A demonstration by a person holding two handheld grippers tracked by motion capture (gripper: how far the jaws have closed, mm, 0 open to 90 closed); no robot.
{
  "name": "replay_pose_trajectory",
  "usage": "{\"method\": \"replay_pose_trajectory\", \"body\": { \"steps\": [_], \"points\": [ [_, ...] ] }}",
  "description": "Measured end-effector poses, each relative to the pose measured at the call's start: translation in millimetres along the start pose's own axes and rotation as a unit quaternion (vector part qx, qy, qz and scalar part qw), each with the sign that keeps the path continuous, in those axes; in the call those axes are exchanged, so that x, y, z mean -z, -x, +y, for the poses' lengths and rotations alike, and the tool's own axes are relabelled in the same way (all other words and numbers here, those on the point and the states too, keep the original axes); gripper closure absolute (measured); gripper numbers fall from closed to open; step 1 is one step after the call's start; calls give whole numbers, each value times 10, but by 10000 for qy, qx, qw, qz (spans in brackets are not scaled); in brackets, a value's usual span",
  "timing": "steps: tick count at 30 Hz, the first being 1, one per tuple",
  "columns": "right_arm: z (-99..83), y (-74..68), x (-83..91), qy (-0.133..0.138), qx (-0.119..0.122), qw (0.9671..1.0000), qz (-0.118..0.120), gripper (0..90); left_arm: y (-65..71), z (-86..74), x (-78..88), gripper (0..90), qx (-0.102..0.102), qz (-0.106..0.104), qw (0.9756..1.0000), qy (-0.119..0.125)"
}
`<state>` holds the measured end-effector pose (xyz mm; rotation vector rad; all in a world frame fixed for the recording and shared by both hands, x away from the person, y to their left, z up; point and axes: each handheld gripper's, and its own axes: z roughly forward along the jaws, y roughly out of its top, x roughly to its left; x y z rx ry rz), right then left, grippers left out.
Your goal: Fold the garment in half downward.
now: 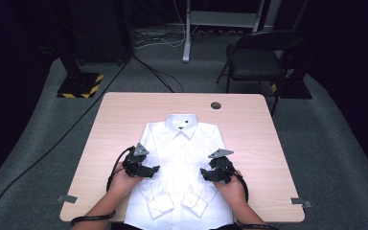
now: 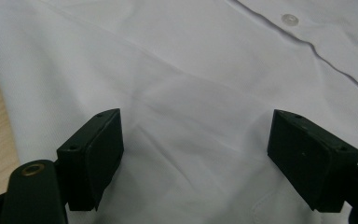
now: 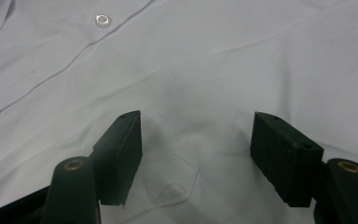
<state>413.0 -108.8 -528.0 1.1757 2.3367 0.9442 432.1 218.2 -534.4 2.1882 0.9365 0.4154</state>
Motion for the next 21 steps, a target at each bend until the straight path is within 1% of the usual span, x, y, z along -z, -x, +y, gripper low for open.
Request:
{"method": "replay_pose_trajectory", "body": {
  "steps": [2,4,5,7,8,10,15,19,21],
  "points": [
    [21,-8,3,61,90,9999,-26,318,3,-5,4,174,-23,-4,10000,0],
    [56,7,0,110,40,9999,-12,301,8,-8,3,165,-36,-6,10000,5],
    [75,15,-3,160,-23,9999,2,284,12,-11,2,160,-27,-6,10000,12],
    [119,36,-14,236,-86,9997,-21,222,17,-14,2,159,-10,1,10000,19],
    [144,46,-25,258,-94,9996,-63,220,17,-15,1,152,-6,-1,10000,24],
    [174,63,-43,285,-134,9995,7,225,18,-17,-2,143,-21,20,10000,38],
    [220,93,-87,300,-144,9994,-36,234,15,-23,0,137,-45,4,10000,50],
    [253,145,-141,295,-153,9994,-121,235,14,-10,-8,120,-63,-23,10000,0],
    [267,177,-164,198,-305,9993,-99,257,20,-4,-14,96,-87,-59,9999,-46]
  ]
}}
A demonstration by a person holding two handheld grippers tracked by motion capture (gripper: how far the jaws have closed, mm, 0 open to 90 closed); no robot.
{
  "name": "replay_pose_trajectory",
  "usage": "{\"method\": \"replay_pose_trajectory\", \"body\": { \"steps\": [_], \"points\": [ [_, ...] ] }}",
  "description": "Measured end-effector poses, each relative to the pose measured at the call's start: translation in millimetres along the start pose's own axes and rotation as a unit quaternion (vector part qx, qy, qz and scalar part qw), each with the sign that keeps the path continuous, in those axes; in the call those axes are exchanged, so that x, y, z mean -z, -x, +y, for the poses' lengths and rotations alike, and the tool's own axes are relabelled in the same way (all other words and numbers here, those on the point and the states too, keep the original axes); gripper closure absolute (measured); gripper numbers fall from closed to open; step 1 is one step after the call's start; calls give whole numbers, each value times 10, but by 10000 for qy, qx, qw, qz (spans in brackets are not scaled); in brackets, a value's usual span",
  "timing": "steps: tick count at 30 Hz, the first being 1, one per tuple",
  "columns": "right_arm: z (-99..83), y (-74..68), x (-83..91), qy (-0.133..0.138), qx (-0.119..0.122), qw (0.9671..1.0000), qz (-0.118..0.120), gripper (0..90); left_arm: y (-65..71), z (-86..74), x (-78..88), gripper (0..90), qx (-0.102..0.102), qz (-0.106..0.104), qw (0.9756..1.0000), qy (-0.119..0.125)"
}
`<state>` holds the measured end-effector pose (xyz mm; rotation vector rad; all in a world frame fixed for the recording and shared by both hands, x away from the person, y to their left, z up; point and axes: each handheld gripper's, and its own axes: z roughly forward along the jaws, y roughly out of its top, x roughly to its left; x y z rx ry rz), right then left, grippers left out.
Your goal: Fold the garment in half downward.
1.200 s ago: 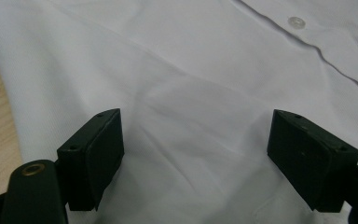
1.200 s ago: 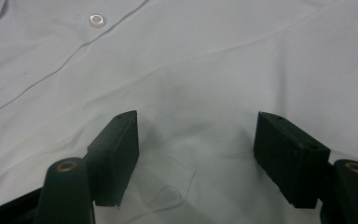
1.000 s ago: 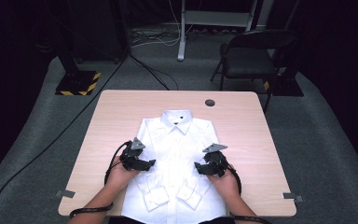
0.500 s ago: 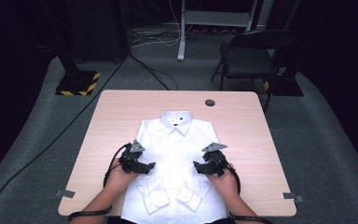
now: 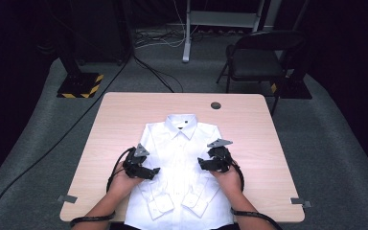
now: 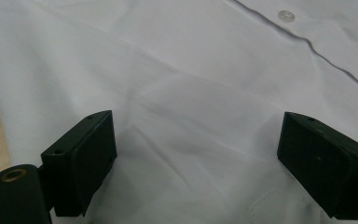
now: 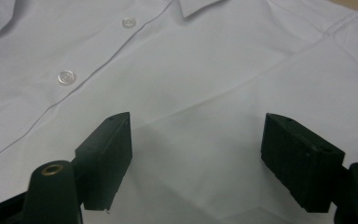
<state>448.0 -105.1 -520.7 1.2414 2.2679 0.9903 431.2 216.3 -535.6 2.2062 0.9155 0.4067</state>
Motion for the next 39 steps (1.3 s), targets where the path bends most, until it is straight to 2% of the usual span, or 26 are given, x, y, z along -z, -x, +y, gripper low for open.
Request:
{"method": "replay_pose_trajectory", "body": {
  "steps": [1,5,7,9,10,11,14,17,22,28,31,36,39],
  "points": [
    [8,12,-10,-47,-83,10000,11,252,2,2,-3,85,-21,-8,10000,-9],
    [29,43,-36,-131,-135,9998,-84,207,15,6,-9,53,-94,6,9999,-41],
    [32,62,-37,-90,-210,9997,-100,176,16,9,-6,44,-130,61,9999,-49],
    [37,77,-32,-14,-274,9995,-129,138,13,13,-10,45,-71,43,9999,-70],
    [38,88,-28,-18,-278,9996,-58,93,11,16,-11,49,-57,43,9999,-81],
    [39,96,-25,-5,-279,9996,18,103,10,16,-12,53,-53,38,9999,-80],
    [47,93,-13,-43,-194,9998,13,108,7,8,-11,65,-26,13,10000,-48],
    [66,83,-38,-151,-131,9997,-110,122,4,3,-7,77,-6,-15,10000,-21],
    [98,78,-80,-248,-56,9995,-188,227,0,-3,2,103,-7,-24,10000,8],
    [81,78,-123,-330,8,9994,-113,314,2,-6,12,129,-5,-17,10000,28],
    [44,74,-121,-270,18,9996,-106,340,-9,28,18,186,30,-17,10000,-13],
    [34,58,-113,-260,20,9996,-145,345,-104,119,26,234,355,69,9993,69],
    [30,47,-111,-259,-38,9995,-168,346,-153,175,16,252,361,166,9992,25]
  ]
}}
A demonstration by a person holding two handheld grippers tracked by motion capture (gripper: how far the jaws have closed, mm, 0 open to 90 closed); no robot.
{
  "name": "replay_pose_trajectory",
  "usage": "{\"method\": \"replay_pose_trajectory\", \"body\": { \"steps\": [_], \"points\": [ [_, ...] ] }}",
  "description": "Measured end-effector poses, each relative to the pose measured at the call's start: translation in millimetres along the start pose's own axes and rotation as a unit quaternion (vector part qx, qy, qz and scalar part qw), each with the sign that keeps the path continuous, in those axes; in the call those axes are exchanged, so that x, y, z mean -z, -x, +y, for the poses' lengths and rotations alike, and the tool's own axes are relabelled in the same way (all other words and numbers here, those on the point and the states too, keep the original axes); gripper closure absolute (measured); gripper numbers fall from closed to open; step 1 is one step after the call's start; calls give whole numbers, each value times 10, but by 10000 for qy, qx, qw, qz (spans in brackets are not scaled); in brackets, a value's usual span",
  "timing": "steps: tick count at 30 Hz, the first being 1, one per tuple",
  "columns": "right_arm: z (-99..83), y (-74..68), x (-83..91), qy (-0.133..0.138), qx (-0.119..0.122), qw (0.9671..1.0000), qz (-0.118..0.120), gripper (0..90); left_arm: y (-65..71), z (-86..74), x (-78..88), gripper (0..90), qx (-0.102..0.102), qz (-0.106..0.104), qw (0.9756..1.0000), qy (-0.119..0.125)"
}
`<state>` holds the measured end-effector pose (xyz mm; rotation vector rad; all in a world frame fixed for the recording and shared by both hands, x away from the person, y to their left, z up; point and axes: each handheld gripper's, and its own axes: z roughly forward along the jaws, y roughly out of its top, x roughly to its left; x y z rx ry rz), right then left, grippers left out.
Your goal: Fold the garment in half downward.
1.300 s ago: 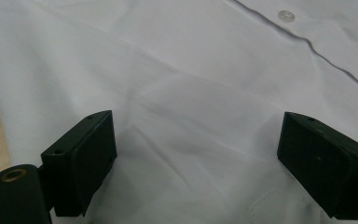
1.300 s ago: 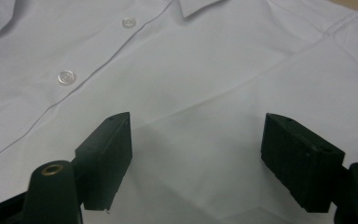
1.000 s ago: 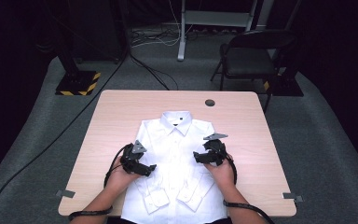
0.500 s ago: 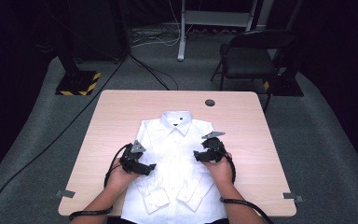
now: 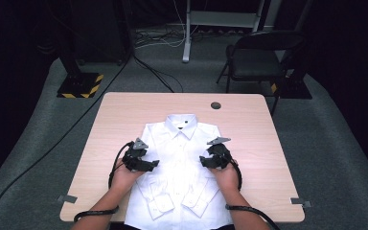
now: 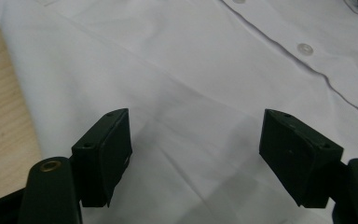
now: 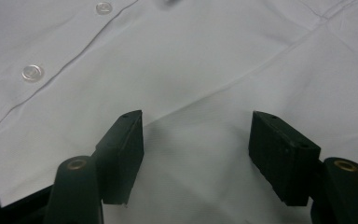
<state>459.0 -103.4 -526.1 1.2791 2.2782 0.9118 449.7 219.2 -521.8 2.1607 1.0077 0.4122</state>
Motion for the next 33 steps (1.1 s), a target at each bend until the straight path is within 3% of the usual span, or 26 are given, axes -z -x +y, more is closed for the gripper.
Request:
{"method": "replay_pose_trajectory", "body": {
  "steps": [13,19,27,33],
  "points": [
    [-10,-12,1,45,-46,10000,-44,343,-149,246,-136,270,220,307,9993,44],
    [22,17,38,59,-22,10000,-3,354,-130,188,-244,261,54,376,9991,-179],
    [76,144,96,130,-130,9998,-103,421,-160,155,-242,254,-13,281,9995,-119],
    [34,202,45,18,-218,9997,-103,460,-152,122,-239,253,21,288,9996,-1]
  ]
}}
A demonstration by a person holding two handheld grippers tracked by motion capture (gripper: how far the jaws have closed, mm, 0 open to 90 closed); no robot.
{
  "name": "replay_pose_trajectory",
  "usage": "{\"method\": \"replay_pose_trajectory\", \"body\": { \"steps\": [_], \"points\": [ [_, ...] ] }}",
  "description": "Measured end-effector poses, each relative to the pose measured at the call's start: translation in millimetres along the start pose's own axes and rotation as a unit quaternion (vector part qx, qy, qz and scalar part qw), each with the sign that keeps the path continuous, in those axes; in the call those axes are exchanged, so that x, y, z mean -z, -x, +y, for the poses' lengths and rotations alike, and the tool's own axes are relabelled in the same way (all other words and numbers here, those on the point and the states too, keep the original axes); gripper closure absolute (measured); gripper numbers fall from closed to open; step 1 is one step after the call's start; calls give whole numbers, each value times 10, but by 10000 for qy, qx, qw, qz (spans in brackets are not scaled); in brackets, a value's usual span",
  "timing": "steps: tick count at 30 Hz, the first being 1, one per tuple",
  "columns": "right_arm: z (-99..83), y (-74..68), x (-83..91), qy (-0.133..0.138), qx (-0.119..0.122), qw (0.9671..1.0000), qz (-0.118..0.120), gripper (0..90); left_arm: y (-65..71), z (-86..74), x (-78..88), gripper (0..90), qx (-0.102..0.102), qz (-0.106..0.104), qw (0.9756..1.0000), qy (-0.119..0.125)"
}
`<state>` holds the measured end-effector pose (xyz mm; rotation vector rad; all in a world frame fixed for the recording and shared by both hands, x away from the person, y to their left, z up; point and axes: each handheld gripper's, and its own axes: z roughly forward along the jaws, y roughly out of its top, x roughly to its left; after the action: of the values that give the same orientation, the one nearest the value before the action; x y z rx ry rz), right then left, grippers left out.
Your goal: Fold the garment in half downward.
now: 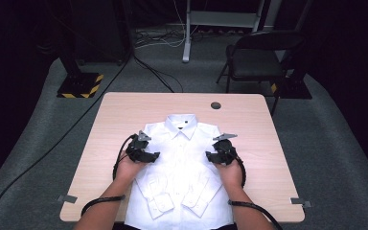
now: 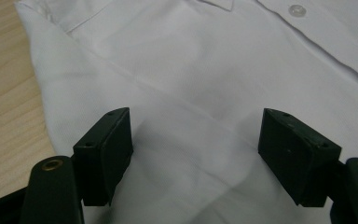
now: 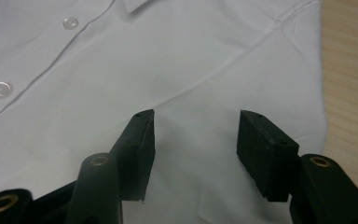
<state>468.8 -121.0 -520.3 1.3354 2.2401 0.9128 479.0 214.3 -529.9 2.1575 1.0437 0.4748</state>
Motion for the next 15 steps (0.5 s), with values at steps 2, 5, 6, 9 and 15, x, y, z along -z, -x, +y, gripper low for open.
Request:
{"method": "replay_pose_trajectory", "body": {
  "steps": [2,5,6,9,15],
  "points": [
    [-33,-26,-12,-17,108,9999,-52,458,-2,-24,11,253,-28,-16,10000,46],
    [-68,-53,10,9,161,9999,-32,462,21,-63,36,253,-26,-32,9999,98],
    [-82,-63,23,11,168,9999,-32,463,32,-82,51,253,-49,-45,9999,109],
    [-142,-100,68,40,202,9998,4,467,68,-147,97,253,-72,-60,9998,169],
    [-234,-133,135,92,257,9996,78,472,117,-220,159,253,-92,-85,9997,197]
  ]
}}
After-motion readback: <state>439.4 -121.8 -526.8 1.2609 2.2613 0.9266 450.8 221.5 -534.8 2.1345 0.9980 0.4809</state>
